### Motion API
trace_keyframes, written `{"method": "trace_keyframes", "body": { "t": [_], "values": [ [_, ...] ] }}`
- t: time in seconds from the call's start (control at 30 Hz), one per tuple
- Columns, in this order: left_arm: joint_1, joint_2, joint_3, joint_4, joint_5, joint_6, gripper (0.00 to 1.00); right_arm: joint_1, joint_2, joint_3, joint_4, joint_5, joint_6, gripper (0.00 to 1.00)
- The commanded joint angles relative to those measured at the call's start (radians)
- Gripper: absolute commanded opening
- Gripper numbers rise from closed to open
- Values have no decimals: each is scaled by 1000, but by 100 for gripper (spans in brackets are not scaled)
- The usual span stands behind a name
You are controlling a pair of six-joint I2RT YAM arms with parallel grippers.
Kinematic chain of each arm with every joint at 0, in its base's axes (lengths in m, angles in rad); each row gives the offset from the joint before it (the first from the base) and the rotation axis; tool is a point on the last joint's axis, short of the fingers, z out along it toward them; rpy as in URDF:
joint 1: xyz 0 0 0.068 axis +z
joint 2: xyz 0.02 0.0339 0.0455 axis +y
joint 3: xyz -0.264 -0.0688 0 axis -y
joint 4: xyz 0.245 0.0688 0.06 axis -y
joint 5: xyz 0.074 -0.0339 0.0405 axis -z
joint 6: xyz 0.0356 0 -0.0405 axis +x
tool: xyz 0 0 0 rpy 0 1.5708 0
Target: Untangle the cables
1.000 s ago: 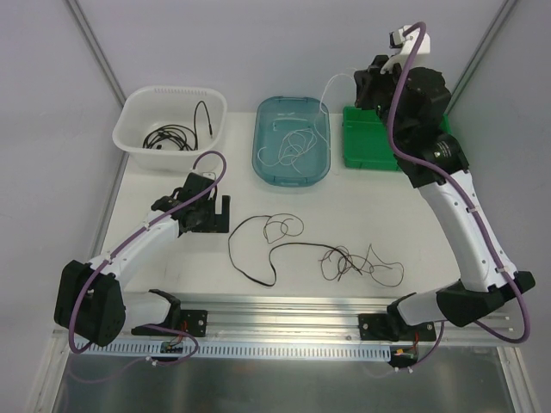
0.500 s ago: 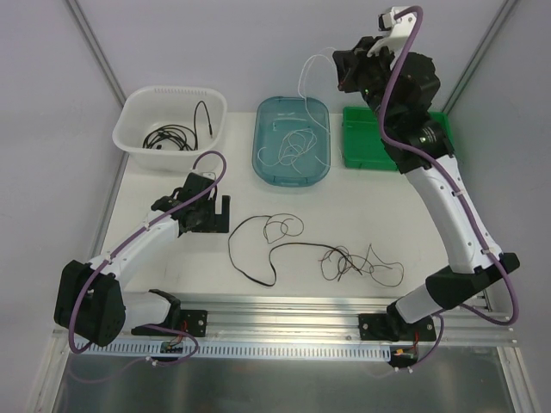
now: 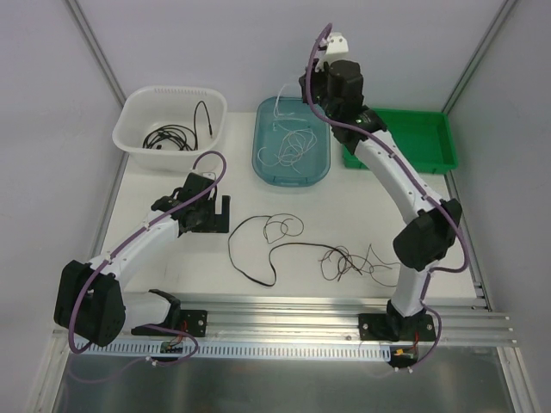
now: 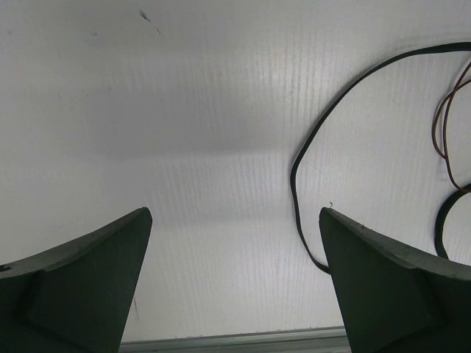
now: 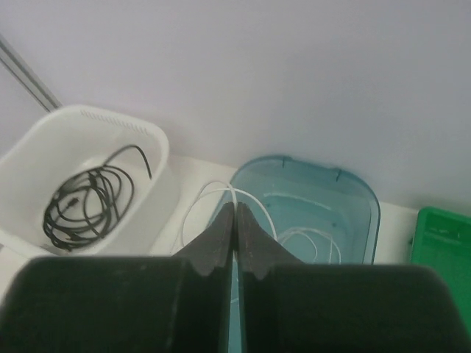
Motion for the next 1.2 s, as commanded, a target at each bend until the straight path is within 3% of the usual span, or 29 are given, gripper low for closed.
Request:
{"method": "trace_keyframes", "body": {
  "t": [0.0, 0.13, 0.17, 0.23, 0.27, 0.4, 0.67, 0.87, 1.03, 1.17],
  "values": [
    [13, -6, 17, 2, 24, 12, 99, -5, 58, -40, 32, 61, -7, 5],
    [13, -4, 20, 4, 29, 14, 99, -11, 139, -71, -69, 84, 12, 23],
    [12, -6, 18, 2, 31, 14, 99, -11, 150, -72, -87, 79, 12, 34],
    [12, -6, 18, 4, 34, 12, 99, -13, 155, -80, -135, 81, 12, 46],
    [13, -4, 20, 5, 35, 14, 99, -13, 144, -107, -140, 79, 13, 54],
    [12, -3, 18, 7, 44, 15, 99, -14, 3, -207, -160, 131, 7, 71],
    [12, -36, 8, 30, 92, 32, 99, -16, -302, -371, -382, 81, 29, 78],
    [-19, -67, -6, 66, 181, 46, 99, -1, -583, -647, -515, -25, 121, 87],
    [-141, -84, -8, 83, 147, 29, 99, 24, -770, -894, -598, -65, 213, 94],
    [-252, -67, -18, 123, 106, -165, 99, 32, -907, -1025, -623, -67, 257, 94]
  ]
}}
